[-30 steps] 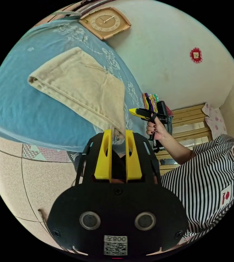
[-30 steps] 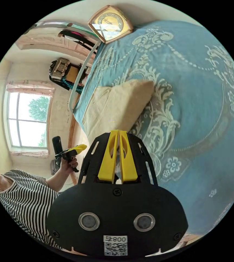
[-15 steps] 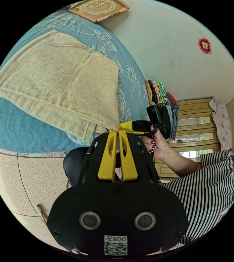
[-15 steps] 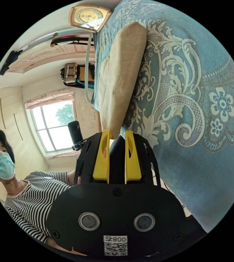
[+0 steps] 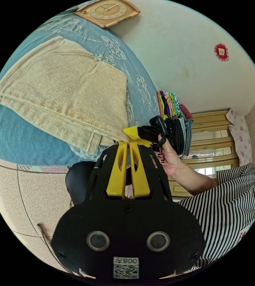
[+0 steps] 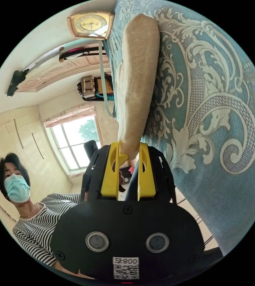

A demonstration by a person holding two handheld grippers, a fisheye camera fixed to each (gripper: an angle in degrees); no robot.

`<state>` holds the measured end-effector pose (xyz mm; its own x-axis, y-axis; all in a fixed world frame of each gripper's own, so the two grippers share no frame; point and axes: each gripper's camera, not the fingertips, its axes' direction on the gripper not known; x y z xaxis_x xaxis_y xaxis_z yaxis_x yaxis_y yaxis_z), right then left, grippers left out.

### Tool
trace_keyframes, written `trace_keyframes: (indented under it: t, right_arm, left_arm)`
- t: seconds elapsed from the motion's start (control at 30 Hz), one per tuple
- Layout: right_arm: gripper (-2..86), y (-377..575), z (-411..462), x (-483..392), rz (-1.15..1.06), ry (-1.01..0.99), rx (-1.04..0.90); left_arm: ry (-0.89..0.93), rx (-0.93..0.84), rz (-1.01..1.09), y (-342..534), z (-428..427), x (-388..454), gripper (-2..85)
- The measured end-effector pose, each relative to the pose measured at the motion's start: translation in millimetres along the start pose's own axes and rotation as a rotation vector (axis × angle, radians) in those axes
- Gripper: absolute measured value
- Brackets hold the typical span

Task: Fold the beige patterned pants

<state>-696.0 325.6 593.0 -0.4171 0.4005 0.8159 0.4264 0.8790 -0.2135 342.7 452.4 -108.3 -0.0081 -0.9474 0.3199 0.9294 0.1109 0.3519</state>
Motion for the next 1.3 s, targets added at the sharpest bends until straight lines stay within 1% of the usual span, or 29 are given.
trace_keyframes:
  t: [0.1,0.2,0.3,0.4,0.43,0.5,0.57,0.67,0.77,0.83,1.0,1.07,1.13,1.17,1.3]
  right_arm:
    - [8.7,0.0,5.9,-18.3,0.012,0.001,-0.014]
    - [6.1,3.2,9.6,-41.1,0.015,0.018,-0.014]
    - [4.0,9.9,7.7,-70.2,0.006,0.022,-0.007]
    - [2.7,14.4,5.2,-105.0,-0.004,-0.038,0.004]
    - [2.5,14.8,5.0,-113.1,-0.009,-0.046,0.005]
    - [1.9,15.4,3.7,-148.0,-0.039,-0.066,0.008]
    - [1.5,15.0,3.7,-173.9,-0.056,-0.073,0.007]
    - [1.1,14.4,5.1,-214.8,-0.078,-0.084,0.007]
    - [0.9,16.0,7.5,-253.6,-0.097,-0.087,0.012]
    - [0.7,18.4,9.2,-274.5,-0.099,-0.091,0.016]
    - [0.6,33.6,14.2,-331.2,-0.096,-0.084,0.019]
    - [0.5,40.4,15.5,-348.4,-0.091,-0.084,0.020]
    - [0.4,48.3,16.3,-365.7,-0.087,-0.081,0.022]
    - [0.4,54.2,16.3,-377.3,-0.083,-0.070,0.021]
    - [0.4,86.0,3.7,-418.3,-0.083,-0.091,0.044]
  left_arm:
    - [0.003,0.006,0.000,1.6,-3.5,-2.7,1.8]
    - [0.046,0.031,-0.007,8.9,-14.2,-8.3,2.5]
    - [0.087,0.136,-0.082,24.4,-35.5,-25.7,3.9]
    - [0.176,0.271,-0.210,41.2,-57.2,-57.9,7.0]
    - [0.214,0.323,-0.282,46.6,-64.1,-72.8,8.6]
    - [0.290,0.432,-0.366,54.6,-72.3,-93.1,10.7]
    - [0.435,0.564,-0.453,60.7,-73.3,-115.4,13.1]
    - [0.572,0.661,-0.534,59.7,-62.8,-131.8,15.0]
    - [0.675,0.732,-0.555,52.5,-51.9,-134.8,15.7]
    - [0.692,0.735,-0.551,44.7,-47.2,-130.7,15.8]
    - [0.664,0.731,-0.576,22.1,-37.2,-118.8,14.2]
    - [0.621,0.721,-0.586,13.1,-30.6,-110.2,10.4]
    - [0.579,0.707,-0.579,8.8,-26.7,-96.6,8.7]
    - [0.533,0.686,-0.555,6.5,-24.5,-83.9,8.2]
    - [0.473,0.651,-0.475,9.6,-13.3,-39.2,7.5]
